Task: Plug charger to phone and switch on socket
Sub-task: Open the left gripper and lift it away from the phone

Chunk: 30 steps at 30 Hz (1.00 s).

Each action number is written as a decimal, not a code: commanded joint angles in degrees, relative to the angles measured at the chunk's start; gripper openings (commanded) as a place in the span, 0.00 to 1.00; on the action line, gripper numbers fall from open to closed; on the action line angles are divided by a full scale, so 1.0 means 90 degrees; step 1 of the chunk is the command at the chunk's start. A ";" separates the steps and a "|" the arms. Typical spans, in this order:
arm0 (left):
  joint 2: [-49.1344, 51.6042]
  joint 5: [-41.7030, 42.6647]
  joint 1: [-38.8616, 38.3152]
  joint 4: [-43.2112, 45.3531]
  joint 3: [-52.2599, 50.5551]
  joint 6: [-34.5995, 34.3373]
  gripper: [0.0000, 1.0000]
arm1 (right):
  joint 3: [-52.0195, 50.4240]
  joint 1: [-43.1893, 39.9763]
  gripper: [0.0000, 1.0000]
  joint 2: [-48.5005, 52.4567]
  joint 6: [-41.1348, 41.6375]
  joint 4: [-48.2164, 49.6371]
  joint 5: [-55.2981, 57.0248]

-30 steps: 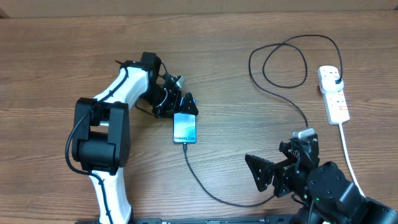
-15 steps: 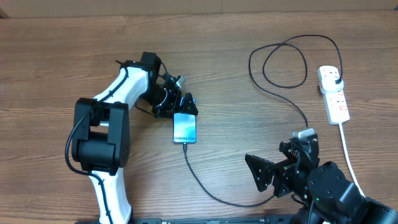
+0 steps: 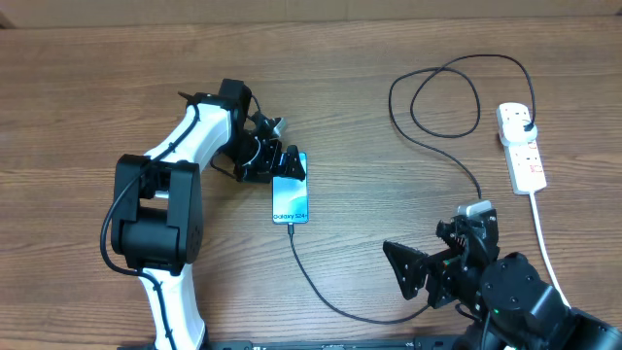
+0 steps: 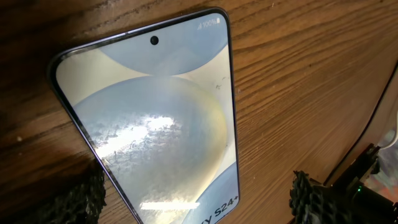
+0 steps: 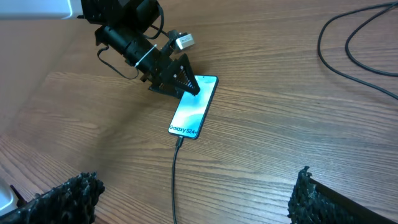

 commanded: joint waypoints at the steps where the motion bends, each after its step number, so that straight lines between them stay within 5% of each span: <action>1: 0.0396 -0.1137 0.0002 -0.0107 -0.0199 0.0097 1.00 | 0.0126 -0.0012 1.00 -0.0029 0.0024 0.0053 -0.0027; 7: 0.0061 -0.1523 0.0155 -0.0765 -0.0185 0.0095 1.00 | 0.0126 -0.0015 0.94 -0.0029 0.0022 0.0063 0.0044; 12: -0.1032 -0.1518 0.0223 -0.0775 -0.0187 -0.0104 1.00 | 0.0126 -0.0015 0.35 -0.0029 0.0027 0.0063 0.0576; 16: -0.2295 -0.1525 0.0121 -0.0687 -0.0202 -0.0119 1.00 | 0.0126 -0.0015 0.04 -0.0015 0.0702 0.0049 0.0879; 30: -0.6727 -0.2395 -0.0175 -0.0792 -0.1501 -0.0777 1.00 | 0.0148 -0.0692 0.04 0.0969 0.3359 -0.1039 0.2453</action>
